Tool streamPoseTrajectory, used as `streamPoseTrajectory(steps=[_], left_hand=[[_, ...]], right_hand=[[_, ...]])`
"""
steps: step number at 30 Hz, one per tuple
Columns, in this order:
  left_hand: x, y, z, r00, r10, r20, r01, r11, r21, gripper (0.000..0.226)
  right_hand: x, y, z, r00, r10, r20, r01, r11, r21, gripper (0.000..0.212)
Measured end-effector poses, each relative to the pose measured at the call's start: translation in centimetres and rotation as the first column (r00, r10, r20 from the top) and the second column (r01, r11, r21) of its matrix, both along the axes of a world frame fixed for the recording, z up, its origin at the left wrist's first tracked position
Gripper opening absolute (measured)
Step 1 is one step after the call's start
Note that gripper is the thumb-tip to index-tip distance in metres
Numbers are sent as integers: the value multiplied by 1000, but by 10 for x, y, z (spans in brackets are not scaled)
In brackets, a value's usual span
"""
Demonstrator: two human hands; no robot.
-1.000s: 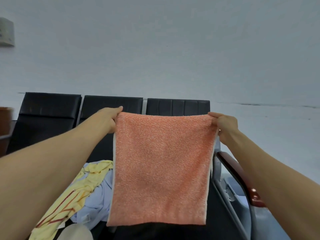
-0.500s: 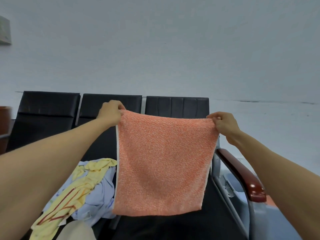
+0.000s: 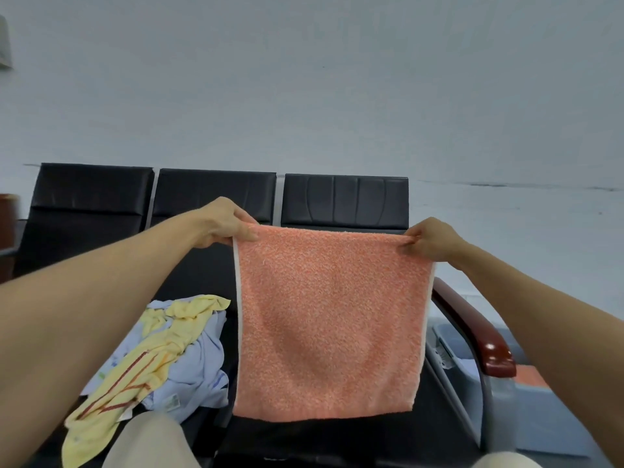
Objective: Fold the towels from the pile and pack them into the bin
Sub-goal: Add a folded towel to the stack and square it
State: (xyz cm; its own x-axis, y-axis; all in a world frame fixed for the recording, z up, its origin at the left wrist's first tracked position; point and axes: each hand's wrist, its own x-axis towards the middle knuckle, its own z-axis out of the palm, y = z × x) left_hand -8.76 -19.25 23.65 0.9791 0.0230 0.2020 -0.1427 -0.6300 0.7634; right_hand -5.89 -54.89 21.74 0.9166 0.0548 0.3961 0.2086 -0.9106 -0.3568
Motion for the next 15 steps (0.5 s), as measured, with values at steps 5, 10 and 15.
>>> streamPoseTrajectory(steps=[5,10,15], left_hand=[[11,-11,-11,937,179,300,-221,969,111,26],[16,-14,-14,903,181,390,-260,952,160,24],[15,-13,-17,869,151,471,-295,923,248,23]], right_hand=[[8,5,2,976,-154,157,177,974,-141,17],[5,10,-1,946,-169,278,170,985,19,23],[9,6,-5,950,-158,269,156,987,28,16]])
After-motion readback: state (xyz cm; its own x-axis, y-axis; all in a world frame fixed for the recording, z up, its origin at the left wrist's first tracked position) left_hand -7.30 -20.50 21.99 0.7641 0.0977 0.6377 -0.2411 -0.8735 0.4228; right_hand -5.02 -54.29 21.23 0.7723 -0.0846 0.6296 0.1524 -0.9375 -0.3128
